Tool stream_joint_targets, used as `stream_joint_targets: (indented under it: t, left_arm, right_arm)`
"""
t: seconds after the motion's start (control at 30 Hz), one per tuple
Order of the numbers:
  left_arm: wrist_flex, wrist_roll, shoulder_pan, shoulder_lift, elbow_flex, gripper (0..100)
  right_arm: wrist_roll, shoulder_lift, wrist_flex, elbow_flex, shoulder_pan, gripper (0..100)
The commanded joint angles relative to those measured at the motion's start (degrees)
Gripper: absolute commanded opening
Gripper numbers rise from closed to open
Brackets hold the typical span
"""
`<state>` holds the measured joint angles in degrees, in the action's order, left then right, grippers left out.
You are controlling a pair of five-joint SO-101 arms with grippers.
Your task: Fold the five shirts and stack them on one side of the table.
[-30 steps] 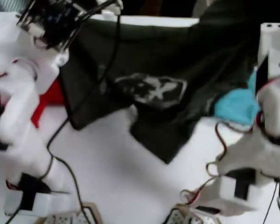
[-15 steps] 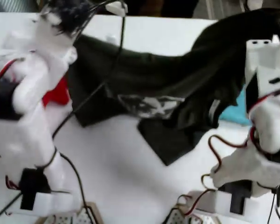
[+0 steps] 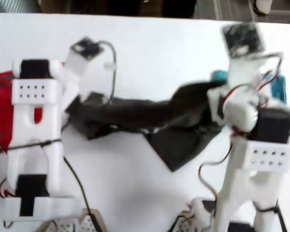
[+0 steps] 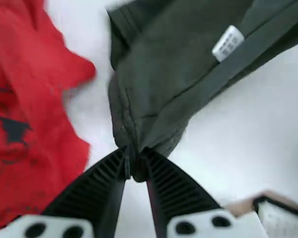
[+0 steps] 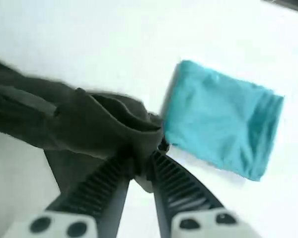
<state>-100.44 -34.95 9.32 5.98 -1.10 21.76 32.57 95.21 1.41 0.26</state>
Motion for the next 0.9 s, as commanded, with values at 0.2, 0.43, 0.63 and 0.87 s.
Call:
stream_joint_targets:
  t: [0.2,0.43,0.63,0.87]
  left_arm:
    - [17.67,-2.46,6.07,0.88,28.97,3]
    - [30.77,-2.02,8.44,0.44,42.33,3]
    - [41.23,-1.93,9.67,0.88,51.03,3]
    - [41.32,-1.85,9.58,0.53,50.51,3]
  right_arm:
    - [8.97,16.22,-23.43,-52.48,-1.1,2.1]
    - [17.32,16.4,-23.52,-60.92,-3.82,2.1]
    - [26.37,16.66,-18.77,-61.71,-9.54,2.1]
    - [28.57,16.75,-13.93,-56.97,-5.93,5.7]
